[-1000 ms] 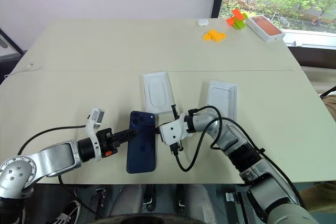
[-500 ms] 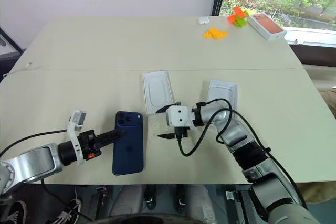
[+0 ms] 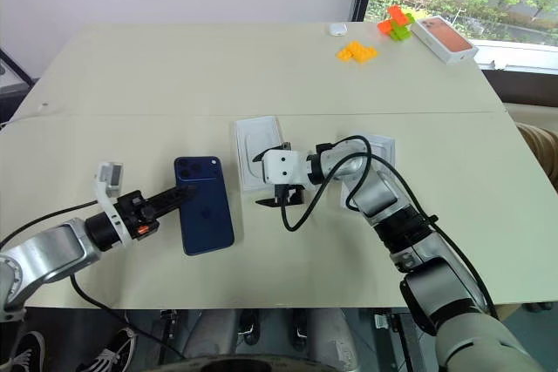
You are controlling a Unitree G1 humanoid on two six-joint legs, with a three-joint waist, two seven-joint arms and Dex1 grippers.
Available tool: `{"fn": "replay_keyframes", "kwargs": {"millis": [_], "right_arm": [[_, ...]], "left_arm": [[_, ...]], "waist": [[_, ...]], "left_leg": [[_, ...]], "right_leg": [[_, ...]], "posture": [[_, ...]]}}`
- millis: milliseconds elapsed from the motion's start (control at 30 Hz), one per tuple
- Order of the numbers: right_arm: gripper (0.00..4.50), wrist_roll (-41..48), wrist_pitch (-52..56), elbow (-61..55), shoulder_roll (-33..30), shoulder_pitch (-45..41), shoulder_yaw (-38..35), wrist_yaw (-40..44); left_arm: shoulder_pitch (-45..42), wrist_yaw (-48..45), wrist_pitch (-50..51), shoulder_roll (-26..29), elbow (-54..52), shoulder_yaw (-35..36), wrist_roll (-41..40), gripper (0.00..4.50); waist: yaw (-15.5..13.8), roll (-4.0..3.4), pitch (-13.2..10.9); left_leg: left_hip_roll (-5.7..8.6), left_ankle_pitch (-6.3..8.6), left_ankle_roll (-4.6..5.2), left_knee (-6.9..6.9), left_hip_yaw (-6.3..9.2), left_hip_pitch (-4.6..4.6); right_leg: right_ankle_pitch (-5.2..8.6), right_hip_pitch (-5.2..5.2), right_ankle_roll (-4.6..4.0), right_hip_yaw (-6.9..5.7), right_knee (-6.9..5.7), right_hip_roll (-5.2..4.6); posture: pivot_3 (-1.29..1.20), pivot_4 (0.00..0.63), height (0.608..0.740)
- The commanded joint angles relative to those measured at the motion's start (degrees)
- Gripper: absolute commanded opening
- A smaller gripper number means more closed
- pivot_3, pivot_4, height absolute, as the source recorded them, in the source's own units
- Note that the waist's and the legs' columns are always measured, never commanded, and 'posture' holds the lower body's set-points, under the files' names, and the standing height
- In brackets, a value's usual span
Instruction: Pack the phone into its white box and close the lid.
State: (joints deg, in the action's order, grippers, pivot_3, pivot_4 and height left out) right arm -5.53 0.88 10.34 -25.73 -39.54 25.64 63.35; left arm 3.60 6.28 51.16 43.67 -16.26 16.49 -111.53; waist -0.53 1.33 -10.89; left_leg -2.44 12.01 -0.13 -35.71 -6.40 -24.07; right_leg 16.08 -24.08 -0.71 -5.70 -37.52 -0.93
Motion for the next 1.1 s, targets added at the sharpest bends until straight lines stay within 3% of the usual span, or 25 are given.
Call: {"fn": "replay_keyframes", "kwargs": {"millis": [33, 267, 367, 533, 900, 1100], "right_arm": [[4.49, -1.8, -1.2, 2.0, 0.3, -2.4, 0.9, 0.5], [4.49, -2.6, 4.3, 5.4, 1.1, -5.4, 1.4, 2.3], [3.64, -2.5, 5.1, 5.2, 1.0, -5.6, 1.5, 3.4], [1.16, -3.1, 5.3, 4.1, 0.8, -5.0, 1.9, 4.2], [1.16, -4.1, 8.9, 1.3, 0.6, -3.3, 2.3, 4.5], [1.16, 0.6, 20.3, -9.1, -1.0, 0.0, -0.6, 6.7]], "left_arm": [[-1.8, -1.4, 0.8, 0.5, 0.3, 4.2, -1.5, 0.00], [-2.6, 0.5, 0.8, -0.6, 0.0, 4.9, -1.5, 0.00], [-2.4, 1.3, 0.3, -0.6, -0.4, 4.4, -1.5, 0.00], [-2.4, 1.3, 0.6, -1.1, -0.4, 4.7, -1.5, 0.00], [-2.6, 2.1, 0.3, -0.8, -1.0, 3.7, -1.5, 0.00], [-3.0, 2.5, -0.2, -1.1, -1.0, 4.1, -1.5, 0.00]], "waist": [[0.0, 0.00, 0.0], [0.2, 0.02, 0.0], [0.2, 0.02, 0.0], [0.2, 0.02, 0.0], [0.2, 0.03, 0.0], [0.0, 0.03, 0.0]], "left_leg": [[0.00, -0.01, -0.01, -0.05, 0.00, -0.10], [-0.01, 0.00, 0.01, -0.30, 0.01, -0.22], [-0.02, 0.00, 0.01, -0.30, 0.01, -0.22], [-0.02, -0.01, 0.00, -0.33, 0.02, -0.22], [-0.02, -0.01, 0.00, -0.35, 0.02, -0.22], [-0.02, -0.01, 0.00, -0.35, 0.02, -0.22]], "right_leg": [[-0.01, -0.08, 0.01, -0.01, -0.02, 0.00], [-0.08, -0.12, 0.10, -0.02, -0.07, 0.00], [-0.13, -0.12, 0.01, -0.02, -0.09, 0.00], [-0.20, -0.13, -0.11, -0.02, -0.14, 0.00], [-0.21, -0.13, -0.11, -0.02, -0.18, 0.00], [-0.20, -0.14, -0.11, -0.02, -0.20, 0.00]], "posture": [[0.00, 0.150, 0.737], [0.00, 0.150, 0.737], [0.00, 0.150, 0.737], [0.00, 0.150, 0.737], [0.00, 0.150, 0.737], [0.00, 0.150, 0.737]]}}
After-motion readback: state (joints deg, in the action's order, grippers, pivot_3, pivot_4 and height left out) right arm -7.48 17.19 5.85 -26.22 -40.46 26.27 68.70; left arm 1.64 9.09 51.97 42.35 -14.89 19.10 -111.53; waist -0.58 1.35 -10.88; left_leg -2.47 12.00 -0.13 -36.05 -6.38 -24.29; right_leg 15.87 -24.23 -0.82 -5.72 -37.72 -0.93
